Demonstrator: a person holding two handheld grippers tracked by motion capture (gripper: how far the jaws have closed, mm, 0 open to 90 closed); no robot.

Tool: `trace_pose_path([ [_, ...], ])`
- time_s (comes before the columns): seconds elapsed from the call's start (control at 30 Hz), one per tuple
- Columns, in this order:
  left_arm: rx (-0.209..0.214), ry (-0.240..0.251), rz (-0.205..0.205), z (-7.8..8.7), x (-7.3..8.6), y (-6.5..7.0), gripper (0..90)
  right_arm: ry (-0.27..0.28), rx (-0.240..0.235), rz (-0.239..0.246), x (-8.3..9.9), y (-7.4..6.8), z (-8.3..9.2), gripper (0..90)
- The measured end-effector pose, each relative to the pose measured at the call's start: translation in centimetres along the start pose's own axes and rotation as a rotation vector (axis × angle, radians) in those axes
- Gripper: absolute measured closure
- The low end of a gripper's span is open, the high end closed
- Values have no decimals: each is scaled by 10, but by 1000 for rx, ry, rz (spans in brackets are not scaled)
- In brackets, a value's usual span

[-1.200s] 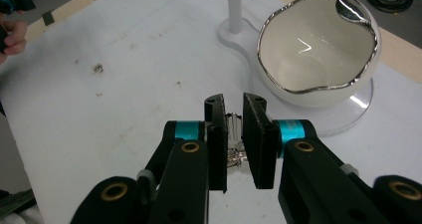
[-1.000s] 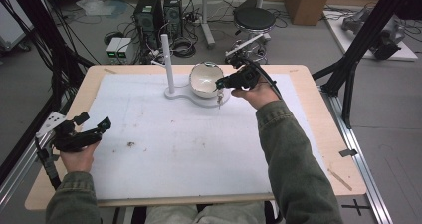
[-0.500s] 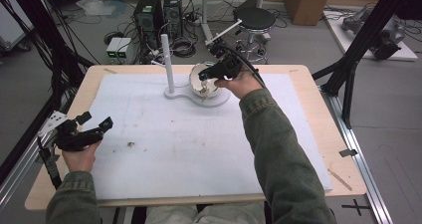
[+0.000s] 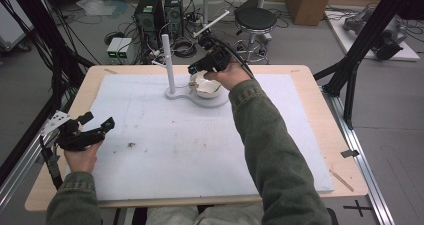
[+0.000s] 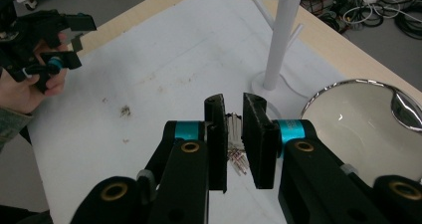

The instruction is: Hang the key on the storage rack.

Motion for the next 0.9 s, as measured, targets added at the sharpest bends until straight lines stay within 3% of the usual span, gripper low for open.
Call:
trace_pose_path([
  [0.43, -14, 2, 3, -2, 0, -7, 25, 8, -29, 34, -33, 1, -28, 808],
  [0.9, -19, -1, 4, -5, 0, -10, 25, 42, -54, 30, -58, 2, -34, 808],
])
Point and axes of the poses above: each handheld gripper's, and its own axes: z roughly backward along the jaws, x roughly out of its underside, y roughly to its right, the point moved 2 cm from there along -z, roughly forward along the jaws, and after that the axes turned 6 degrees about x, right-handed, at the moved point
